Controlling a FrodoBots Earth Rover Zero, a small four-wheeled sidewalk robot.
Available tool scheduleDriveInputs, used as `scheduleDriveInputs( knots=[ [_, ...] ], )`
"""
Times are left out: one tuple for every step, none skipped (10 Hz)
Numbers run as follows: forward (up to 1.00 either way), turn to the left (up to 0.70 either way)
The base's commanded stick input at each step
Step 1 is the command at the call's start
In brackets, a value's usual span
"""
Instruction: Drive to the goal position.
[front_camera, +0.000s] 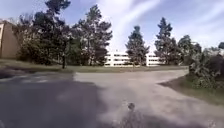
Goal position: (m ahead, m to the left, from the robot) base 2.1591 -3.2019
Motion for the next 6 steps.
scheduleDriveInputs(
  knots=[
    [0.70, 0.00],
    [0.70, 0.00],
    [0.70, 0.00],
    [0.70, 0.00],
    [0.70, 0.00],
    [0.70, 0.00]
  ],
)
